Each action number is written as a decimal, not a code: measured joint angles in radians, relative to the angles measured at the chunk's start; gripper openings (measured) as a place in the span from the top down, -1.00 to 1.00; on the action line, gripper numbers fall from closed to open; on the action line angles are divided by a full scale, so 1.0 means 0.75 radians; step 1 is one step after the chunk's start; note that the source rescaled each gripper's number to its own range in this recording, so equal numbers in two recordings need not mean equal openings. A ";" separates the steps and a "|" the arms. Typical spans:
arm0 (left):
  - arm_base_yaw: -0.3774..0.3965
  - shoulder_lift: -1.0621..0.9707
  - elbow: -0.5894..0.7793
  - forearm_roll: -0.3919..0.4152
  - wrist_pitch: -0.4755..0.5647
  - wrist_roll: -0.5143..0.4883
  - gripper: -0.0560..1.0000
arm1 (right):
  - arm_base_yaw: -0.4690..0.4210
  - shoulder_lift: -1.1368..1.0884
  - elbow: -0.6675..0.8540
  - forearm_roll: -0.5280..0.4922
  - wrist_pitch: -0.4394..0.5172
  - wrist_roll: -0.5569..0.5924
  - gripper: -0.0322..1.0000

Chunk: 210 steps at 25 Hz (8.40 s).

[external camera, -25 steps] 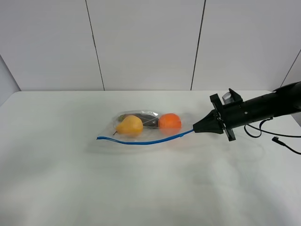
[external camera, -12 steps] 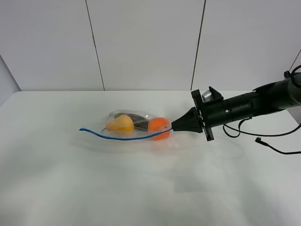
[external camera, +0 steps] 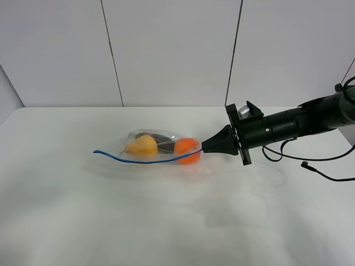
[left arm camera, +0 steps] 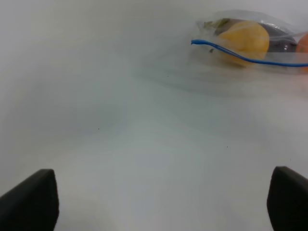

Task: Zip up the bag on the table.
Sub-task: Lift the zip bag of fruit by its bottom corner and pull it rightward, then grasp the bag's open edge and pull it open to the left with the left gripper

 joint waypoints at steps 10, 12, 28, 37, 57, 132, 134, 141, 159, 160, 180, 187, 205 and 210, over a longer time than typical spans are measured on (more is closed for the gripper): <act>0.000 0.304 -0.256 -0.031 -0.076 0.000 -1.00 | 0.000 0.000 0.000 0.001 0.000 0.000 0.93; 0.000 0.465 -0.367 -0.041 -0.088 0.000 -1.00 | 0.000 0.000 0.000 0.001 0.000 0.000 0.93; 0.000 1.553 -0.736 -0.292 -0.550 0.954 -1.00 | 0.000 0.000 0.000 0.005 0.000 0.000 0.93; -0.160 1.808 -0.737 -0.537 -0.767 1.521 -1.00 | 0.000 0.000 0.000 0.030 0.000 0.000 0.93; -1.037 2.152 -0.486 -0.552 -1.539 1.354 -1.00 | 0.000 0.000 0.000 0.037 0.000 0.004 0.93; -1.136 2.578 -0.343 -0.403 -2.556 1.194 0.12 | 0.000 0.000 0.000 0.045 0.010 0.004 0.94; -1.136 2.578 -0.343 -0.401 -2.556 1.193 0.22 | 0.000 0.000 0.000 0.045 0.010 0.004 0.94; -1.136 2.578 -0.343 -0.357 -2.556 1.193 0.62 | 0.000 0.000 0.000 0.045 0.010 0.004 0.94; -1.136 2.578 -0.343 -0.356 -2.556 1.193 0.35 | 0.000 0.000 0.000 0.045 0.010 0.004 0.94; -1.136 2.578 -0.343 -0.356 -2.556 1.193 0.34 | 0.000 0.000 0.000 0.045 0.010 0.004 0.94; -1.136 2.564 -0.299 -0.252 -2.536 1.193 0.33 | 0.000 0.000 0.000 0.045 0.010 0.004 0.94; -1.136 2.564 -0.288 -0.252 -2.582 1.193 0.47 | 0.000 0.000 0.000 0.044 0.009 0.004 0.94; -1.136 2.564 -0.288 -0.225 -2.651 1.157 0.74 | 0.000 0.000 0.000 0.045 0.009 0.004 0.94; -1.136 2.564 -0.288 -0.225 -2.651 1.157 0.74 | 0.000 0.000 0.000 0.045 0.010 0.004 0.94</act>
